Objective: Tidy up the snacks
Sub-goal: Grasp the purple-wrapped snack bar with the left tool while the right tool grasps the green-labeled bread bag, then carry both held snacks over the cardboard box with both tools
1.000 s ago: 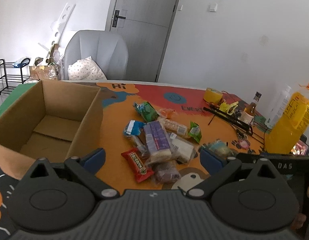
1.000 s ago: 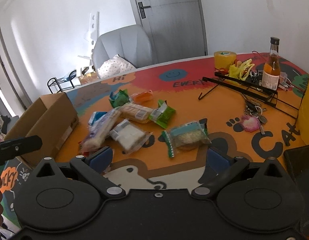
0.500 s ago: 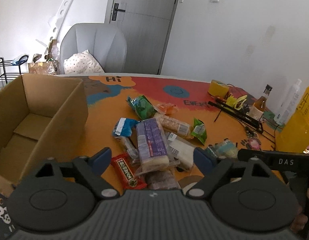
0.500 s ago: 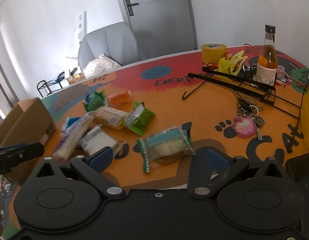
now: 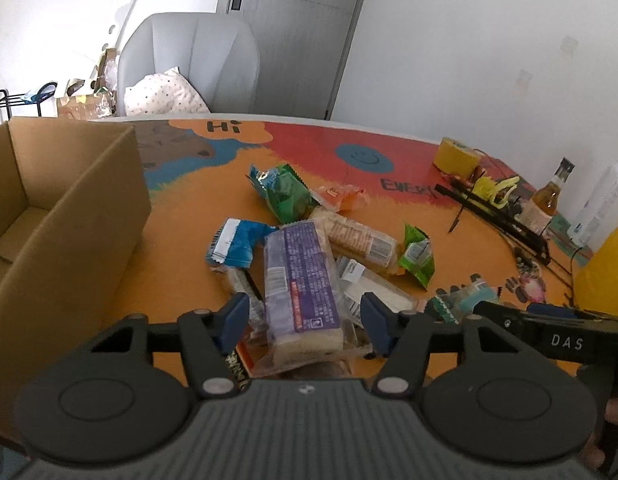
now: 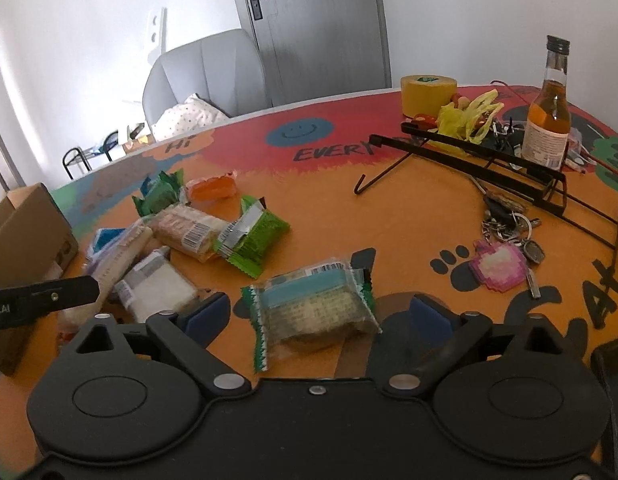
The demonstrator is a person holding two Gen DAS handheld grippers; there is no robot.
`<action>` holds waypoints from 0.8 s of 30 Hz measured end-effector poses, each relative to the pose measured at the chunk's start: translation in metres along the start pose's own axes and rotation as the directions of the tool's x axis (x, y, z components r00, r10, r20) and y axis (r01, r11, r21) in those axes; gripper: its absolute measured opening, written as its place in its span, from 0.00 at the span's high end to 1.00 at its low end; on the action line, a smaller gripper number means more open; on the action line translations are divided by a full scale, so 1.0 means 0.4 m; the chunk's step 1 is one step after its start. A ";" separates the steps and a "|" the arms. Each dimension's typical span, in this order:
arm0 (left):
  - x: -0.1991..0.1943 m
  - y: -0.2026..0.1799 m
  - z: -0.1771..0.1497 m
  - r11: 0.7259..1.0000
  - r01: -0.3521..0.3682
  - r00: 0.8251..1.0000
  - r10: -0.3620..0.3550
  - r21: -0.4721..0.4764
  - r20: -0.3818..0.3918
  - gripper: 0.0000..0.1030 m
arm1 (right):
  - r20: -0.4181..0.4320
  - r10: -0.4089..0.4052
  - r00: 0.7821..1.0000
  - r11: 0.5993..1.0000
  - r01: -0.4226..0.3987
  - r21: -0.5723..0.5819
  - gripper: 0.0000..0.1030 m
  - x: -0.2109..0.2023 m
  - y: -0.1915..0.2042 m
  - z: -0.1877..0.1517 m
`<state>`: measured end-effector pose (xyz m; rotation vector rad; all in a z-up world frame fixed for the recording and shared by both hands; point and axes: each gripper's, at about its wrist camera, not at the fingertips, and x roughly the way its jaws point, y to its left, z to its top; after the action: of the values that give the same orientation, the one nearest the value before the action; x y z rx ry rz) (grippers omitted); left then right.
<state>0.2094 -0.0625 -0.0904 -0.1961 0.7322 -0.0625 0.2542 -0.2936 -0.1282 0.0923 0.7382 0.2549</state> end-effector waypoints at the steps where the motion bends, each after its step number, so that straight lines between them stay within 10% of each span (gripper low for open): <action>1: 0.009 -0.001 0.001 1.000 0.001 1.000 -0.001 -0.004 -0.006 0.43 | 0.000 -0.004 1.000 1.000 0.004 -0.008 0.07 0.004 0.001 0.000; 12: 0.067 -0.026 0.005 0.998 -0.055 0.998 0.055 0.004 -0.014 0.52 | -0.012 -0.037 0.999 0.996 0.036 -0.082 0.07 0.061 0.023 -0.009; 17: 0.076 -0.035 -0.005 0.998 -0.061 0.998 0.061 0.019 -0.006 0.61 | 0.003 -0.049 0.999 0.986 0.049 -0.157 0.37 0.048 0.049 -0.017; 24: 0.057 -0.032 -0.005 0.999 -0.040 0.999 0.040 -0.002 -0.012 0.69 | -0.003 0.009 1.000 0.993 -0.009 -0.117 0.46 0.017 0.044 -0.018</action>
<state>0.2253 -0.0784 -0.1043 -0.1832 0.7480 -0.0249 0.2505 -0.2750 -0.1350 -0.0162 0.7240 0.3067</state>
